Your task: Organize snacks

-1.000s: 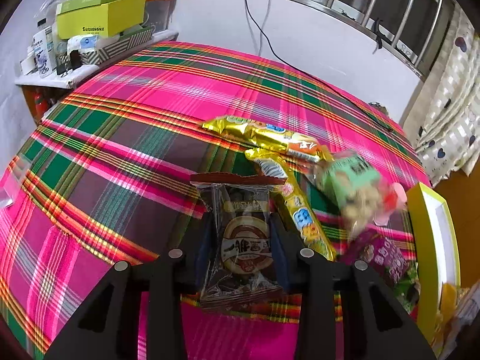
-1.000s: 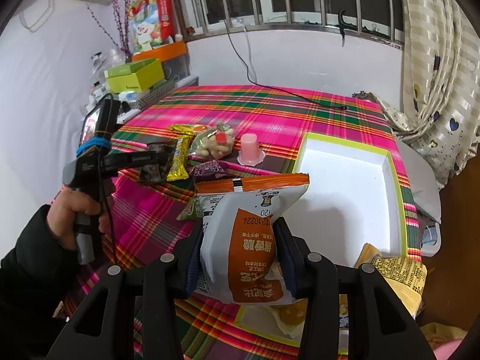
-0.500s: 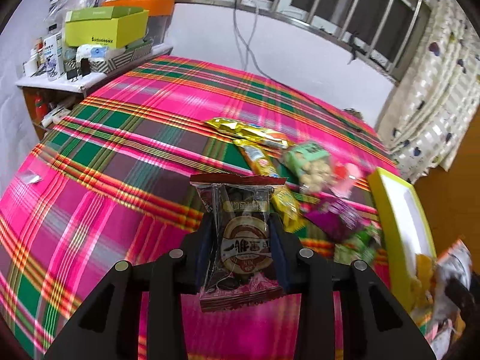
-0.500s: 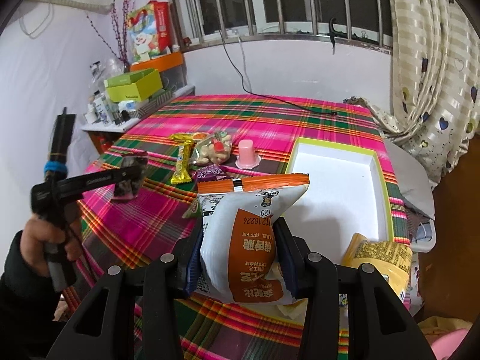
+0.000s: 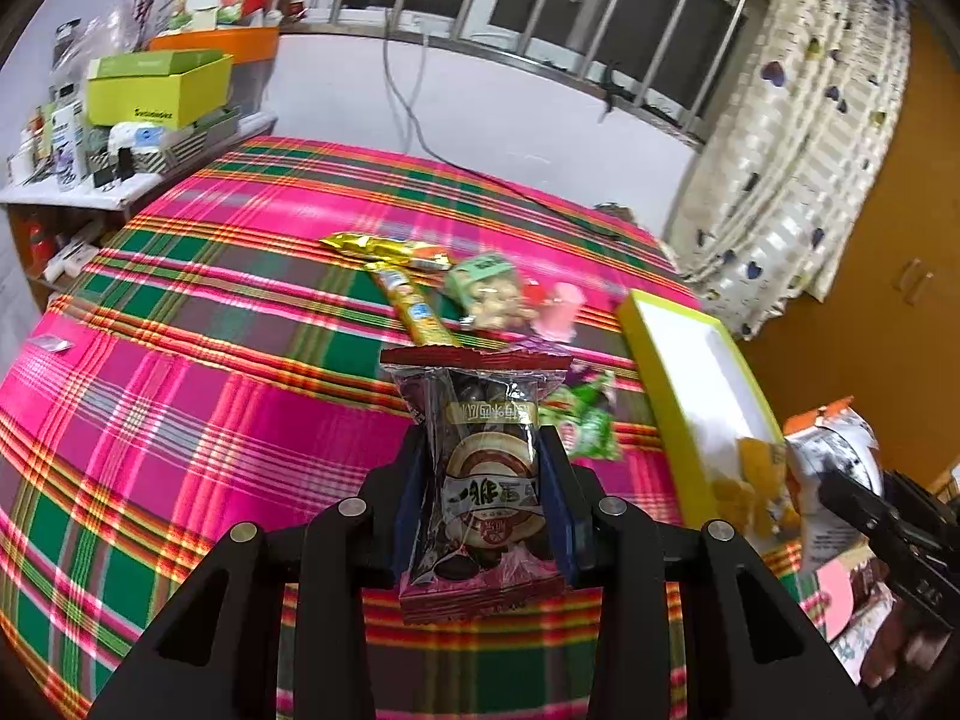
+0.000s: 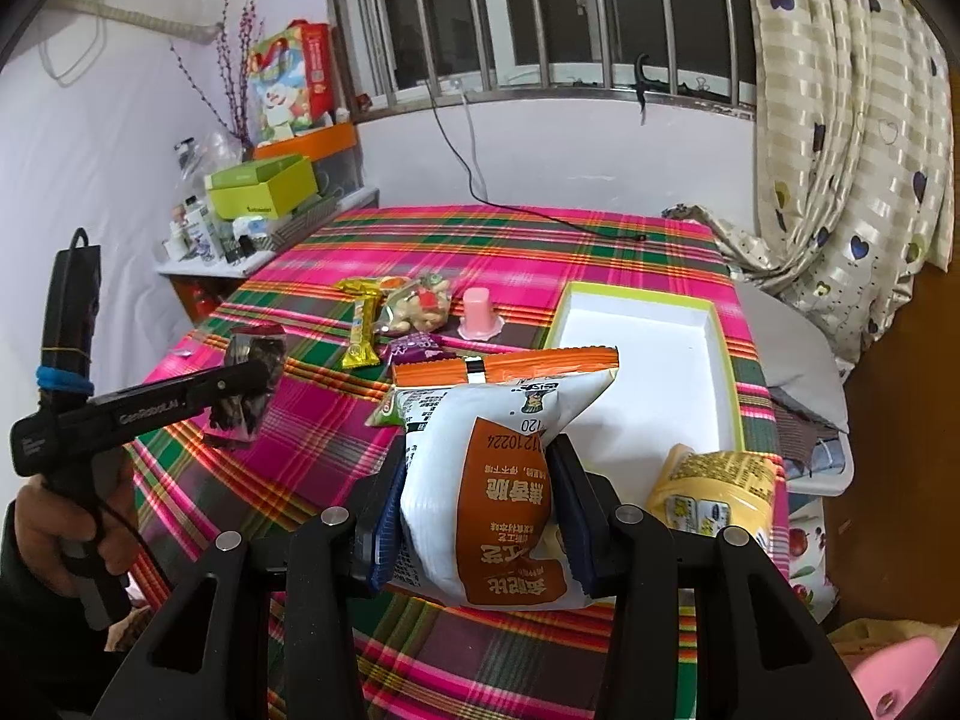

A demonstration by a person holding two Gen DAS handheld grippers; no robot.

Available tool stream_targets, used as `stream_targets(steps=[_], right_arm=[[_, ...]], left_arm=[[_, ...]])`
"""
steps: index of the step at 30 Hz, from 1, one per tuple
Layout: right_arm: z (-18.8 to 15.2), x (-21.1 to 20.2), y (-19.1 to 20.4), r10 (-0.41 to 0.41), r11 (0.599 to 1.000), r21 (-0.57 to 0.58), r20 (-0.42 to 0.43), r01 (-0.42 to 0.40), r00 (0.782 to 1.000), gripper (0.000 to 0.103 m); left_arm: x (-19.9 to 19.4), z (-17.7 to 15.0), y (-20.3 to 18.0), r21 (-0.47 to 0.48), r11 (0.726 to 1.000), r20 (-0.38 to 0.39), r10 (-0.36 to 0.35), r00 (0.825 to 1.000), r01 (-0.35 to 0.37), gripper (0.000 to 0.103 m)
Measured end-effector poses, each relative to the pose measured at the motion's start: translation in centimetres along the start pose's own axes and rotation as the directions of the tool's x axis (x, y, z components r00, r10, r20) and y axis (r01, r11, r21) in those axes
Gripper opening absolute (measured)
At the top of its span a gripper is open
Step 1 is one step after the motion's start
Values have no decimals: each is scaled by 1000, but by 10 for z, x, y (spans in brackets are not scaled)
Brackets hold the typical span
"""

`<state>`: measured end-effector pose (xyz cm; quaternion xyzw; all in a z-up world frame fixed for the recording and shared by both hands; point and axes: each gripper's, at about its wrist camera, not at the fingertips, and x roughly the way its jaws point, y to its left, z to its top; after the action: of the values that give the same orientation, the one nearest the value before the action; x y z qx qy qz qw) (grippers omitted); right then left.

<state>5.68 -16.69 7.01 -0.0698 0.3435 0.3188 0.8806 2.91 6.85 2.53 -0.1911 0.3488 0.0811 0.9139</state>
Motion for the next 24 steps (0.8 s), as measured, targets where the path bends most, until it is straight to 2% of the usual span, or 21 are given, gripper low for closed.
stream_targets(steps=[24], right_arm=[[-1,-20,-23,-32,999,24,26,31,999,42]], left_arm=[[-6,-2,-47,78,994,-6,-78,997,79,37]])
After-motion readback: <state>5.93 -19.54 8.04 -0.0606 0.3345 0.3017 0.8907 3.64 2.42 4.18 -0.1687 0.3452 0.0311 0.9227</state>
